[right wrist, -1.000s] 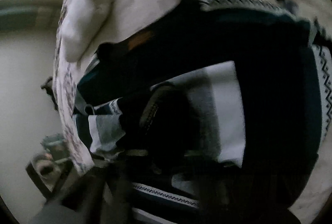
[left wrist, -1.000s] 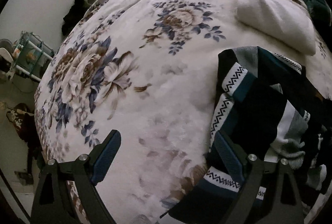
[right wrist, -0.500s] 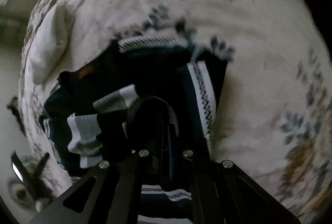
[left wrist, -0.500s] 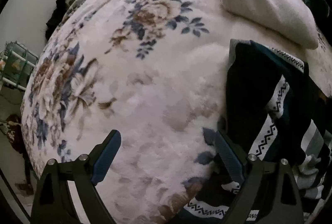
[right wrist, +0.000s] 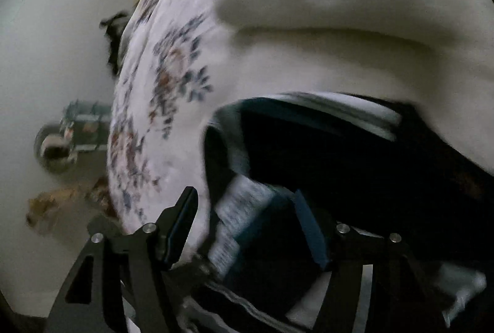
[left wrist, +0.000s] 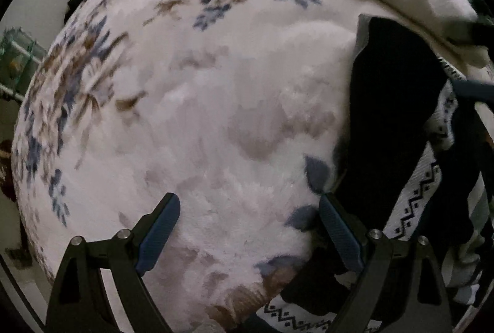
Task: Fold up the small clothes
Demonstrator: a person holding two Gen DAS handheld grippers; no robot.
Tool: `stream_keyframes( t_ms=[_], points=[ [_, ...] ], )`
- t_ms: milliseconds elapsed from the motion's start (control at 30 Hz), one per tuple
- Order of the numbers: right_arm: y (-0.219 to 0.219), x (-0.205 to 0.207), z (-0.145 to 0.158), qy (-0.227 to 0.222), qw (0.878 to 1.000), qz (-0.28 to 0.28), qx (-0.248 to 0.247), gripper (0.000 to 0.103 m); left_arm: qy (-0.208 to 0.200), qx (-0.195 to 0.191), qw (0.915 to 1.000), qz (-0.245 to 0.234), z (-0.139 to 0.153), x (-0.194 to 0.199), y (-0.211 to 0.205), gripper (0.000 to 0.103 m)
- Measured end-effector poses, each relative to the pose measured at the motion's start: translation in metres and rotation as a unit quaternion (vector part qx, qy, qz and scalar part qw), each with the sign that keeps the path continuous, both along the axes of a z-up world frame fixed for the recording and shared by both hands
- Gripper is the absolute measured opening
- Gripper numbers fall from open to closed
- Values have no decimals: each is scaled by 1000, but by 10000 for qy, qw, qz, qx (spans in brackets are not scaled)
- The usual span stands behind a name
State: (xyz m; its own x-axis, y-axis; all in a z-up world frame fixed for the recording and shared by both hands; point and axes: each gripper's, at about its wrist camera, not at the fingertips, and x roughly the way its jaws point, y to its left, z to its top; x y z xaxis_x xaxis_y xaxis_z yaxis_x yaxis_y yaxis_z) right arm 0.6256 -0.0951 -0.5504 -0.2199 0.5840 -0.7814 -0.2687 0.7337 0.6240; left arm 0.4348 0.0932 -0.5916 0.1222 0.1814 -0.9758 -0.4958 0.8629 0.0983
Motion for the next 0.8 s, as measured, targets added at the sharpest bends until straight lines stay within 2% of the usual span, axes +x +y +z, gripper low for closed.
stream_keyframes(
  t_ms=[33, 67, 100, 133, 167, 233, 367, 500, 600, 667, 733, 800],
  points=[
    [16, 5, -8, 93, 9998, 173, -27, 63, -1, -40, 10000, 39, -2, -1, 1, 92],
    [28, 8, -15, 170, 9994, 300, -34, 46, 0, -73, 9999, 71, -4, -2, 1, 92],
    [36, 10, -18, 214, 9990, 393, -68, 35, -3, -85, 9999, 89, -5, -2, 2, 92],
    [45, 10, -22, 248, 9983, 524, -91, 7, -7, -93, 9999, 95, -6, -2, 2, 92],
    [49, 8, -22, 158, 9981, 577, -142, 3, -7, -97, 9999, 99, -7, -1, 2, 92],
    [51, 11, -21, -84, 9991, 363, -221, 3, -19, -97, 9999, 102, -9, 0, 2, 92],
    [40, 33, -27, -162, 9987, -206, -428, 3, -7, -126, 9999, 102, -15, 5, 1, 92],
    [40, 42, -37, 134, 9985, -206, -485, 4, 36, -130, 9999, 64, -12, 9, -3, 92],
    [22, 48, -22, 375, 9986, -311, -224, 9, -4, -200, 9998, 70, 8, 4, 3, 92],
    [2, 44, -2, 101, 9993, -224, -268, 29, -113, -533, 9984, 137, 25, -9, 4, 92],
    [-21, 36, 9, -6, 9993, -166, -343, 36, -192, -1008, 9943, 294, 36, -23, 3, 92],
    [-47, 25, 12, 57, 9989, -39, -469, 36, -251, -1696, 9838, 527, 36, -35, -1, 92]
  ],
)
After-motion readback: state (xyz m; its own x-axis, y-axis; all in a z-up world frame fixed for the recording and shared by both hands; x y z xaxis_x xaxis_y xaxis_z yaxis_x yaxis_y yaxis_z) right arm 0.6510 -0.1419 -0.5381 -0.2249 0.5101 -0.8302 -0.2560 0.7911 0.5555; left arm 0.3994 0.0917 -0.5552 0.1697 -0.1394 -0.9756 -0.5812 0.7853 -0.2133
